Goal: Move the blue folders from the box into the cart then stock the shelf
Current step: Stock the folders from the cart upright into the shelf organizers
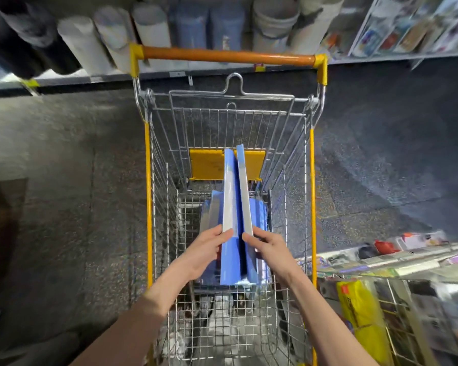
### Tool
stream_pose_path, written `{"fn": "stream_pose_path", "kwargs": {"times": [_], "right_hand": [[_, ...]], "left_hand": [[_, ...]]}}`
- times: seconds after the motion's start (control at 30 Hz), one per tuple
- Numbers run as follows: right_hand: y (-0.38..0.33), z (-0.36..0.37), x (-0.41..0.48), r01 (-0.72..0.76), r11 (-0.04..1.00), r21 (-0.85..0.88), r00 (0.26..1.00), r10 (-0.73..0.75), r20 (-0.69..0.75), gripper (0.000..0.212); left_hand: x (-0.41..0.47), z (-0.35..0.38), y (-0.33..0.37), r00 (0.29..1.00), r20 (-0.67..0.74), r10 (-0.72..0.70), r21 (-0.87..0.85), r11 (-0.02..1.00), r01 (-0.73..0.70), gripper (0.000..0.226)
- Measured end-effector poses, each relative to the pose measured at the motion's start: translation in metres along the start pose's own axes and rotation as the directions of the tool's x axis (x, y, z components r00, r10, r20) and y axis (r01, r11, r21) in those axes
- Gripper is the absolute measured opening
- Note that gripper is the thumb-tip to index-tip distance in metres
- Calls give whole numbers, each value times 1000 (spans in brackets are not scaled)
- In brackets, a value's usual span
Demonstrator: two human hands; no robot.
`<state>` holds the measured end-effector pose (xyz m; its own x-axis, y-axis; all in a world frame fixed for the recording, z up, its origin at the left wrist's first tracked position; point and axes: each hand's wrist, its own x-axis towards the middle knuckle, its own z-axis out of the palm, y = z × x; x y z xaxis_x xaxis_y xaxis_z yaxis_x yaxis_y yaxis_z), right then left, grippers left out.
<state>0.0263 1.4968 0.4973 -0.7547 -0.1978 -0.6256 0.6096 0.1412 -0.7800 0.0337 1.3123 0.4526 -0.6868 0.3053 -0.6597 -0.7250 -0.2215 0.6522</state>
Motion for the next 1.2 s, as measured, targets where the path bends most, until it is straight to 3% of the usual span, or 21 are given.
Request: {"fn": "stream_pose_path", "kwargs": {"times": [0.03,0.13,0.23,0.33,0.43,0.53,0.6,0.67,0.77,0.87,0.97,1.03,1.1,1.13,1.2], "right_hand": [[-2,2,-2,8,1000,1,1000,-8,-9,32],[-10,5,-10,33,999,-12,999,-33,-9,39],[-19,5,-19,54,998,-28,998,-53,29,31],[-34,5,-34,59,998,-29,997,-58,43,24],[-44,4,-50,52,998,33,999,-52,6,19],[-59,6,-67,72,995,73,997,-70,-28,41],[-70,9,-81,144,988,58,989,-140,-55,44],[-82,11,-93,211,977,14,972,-208,-110,36],[-94,11,-113,265,956,-129,945,-284,-165,14],[-111,13,-147,316,929,-191,903,-356,-241,21],[-129,16,-185,380,901,-208,860,-427,-280,17],[-140,20,-213,446,879,-170,826,-477,-301,19],[-154,23,-245,491,864,-109,801,-497,-332,24],[-160,25,-261,516,854,-68,793,-506,-340,24],[-175,30,-298,562,826,-27,764,-532,-366,24]], "left_hand": [[-5,3,6,1000,-1,10,5,1000,-10,87],[-17,9,21,999,22,35,39,999,-36,78],[-31,16,37,998,57,34,141,989,-42,83],[-40,22,50,992,116,47,266,961,-77,64],[-54,33,66,987,141,79,380,916,-128,72],[-69,45,85,981,177,83,504,848,-163,61],[-80,55,96,970,217,108,556,803,-214,52],[-89,63,106,963,229,140,551,797,-247,50],[-105,69,115,955,263,136,438,865,-244,49],[-132,79,125,928,318,194,339,891,-303,40],[-164,95,139,917,238,321,235,897,-375,33],[-183,103,149,900,73,430,225,872,-435,25],[-192,105,157,826,-113,552,262,819,-511,21],[-192,104,162,779,-184,599,292,791,-538,26],[-202,107,170,743,-238,625,309,774,-553,64]]}}
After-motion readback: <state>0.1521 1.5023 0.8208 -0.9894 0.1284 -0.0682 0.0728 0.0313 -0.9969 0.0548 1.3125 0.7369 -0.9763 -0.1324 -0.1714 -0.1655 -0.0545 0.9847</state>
